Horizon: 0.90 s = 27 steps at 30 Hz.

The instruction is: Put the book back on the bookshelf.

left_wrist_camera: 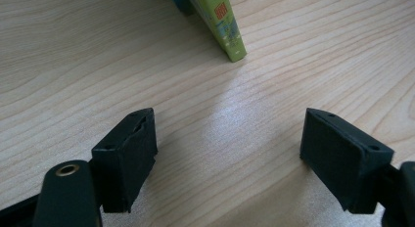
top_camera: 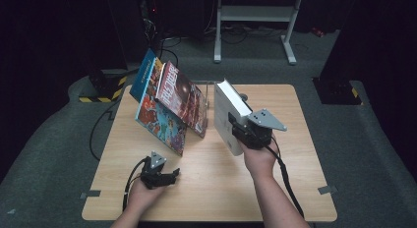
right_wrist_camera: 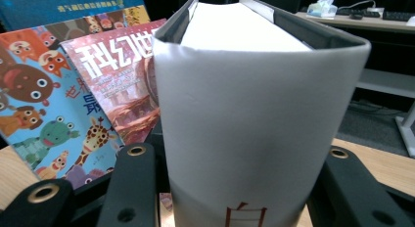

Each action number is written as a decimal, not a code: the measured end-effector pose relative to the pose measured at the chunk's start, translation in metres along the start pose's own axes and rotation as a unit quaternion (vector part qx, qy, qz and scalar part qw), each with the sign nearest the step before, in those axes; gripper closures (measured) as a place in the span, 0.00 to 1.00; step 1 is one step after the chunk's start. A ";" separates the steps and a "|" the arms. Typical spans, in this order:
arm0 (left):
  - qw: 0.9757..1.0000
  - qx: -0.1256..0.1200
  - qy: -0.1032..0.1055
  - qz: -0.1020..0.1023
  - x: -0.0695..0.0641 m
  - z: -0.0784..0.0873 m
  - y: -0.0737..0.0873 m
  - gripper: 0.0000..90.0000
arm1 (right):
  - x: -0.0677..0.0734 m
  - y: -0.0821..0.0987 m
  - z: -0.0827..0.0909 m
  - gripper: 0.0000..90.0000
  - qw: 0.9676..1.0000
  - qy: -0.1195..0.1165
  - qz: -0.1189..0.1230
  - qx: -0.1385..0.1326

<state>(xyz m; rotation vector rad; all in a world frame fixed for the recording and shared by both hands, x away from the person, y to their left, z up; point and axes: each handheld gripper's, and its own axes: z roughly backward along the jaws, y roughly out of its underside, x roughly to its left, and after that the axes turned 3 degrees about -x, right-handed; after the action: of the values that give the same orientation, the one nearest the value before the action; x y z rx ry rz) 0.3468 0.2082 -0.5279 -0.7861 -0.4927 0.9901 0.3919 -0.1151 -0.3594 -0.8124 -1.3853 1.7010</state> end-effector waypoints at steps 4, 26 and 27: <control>1.000 0.000 0.000 0.000 0.000 0.000 0.000 0.24 | 0.001 -0.001 -0.010 0.61 1.000 0.004 0.002 0.003; 1.000 0.000 0.002 0.001 0.000 0.001 0.001 0.24 | 0.003 -0.010 -0.084 0.61 0.999 0.037 -0.003 0.011; 1.000 -0.001 0.002 0.001 0.000 0.001 0.001 0.24 | 0.003 -0.011 -0.087 0.61 0.999 0.038 -0.003 0.013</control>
<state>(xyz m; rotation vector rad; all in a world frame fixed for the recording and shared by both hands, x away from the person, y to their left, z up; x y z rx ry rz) 0.3461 0.2086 -0.5280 -0.7907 -0.4884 0.9904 0.4663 -0.0693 -0.3662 -0.8485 -1.3112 1.6626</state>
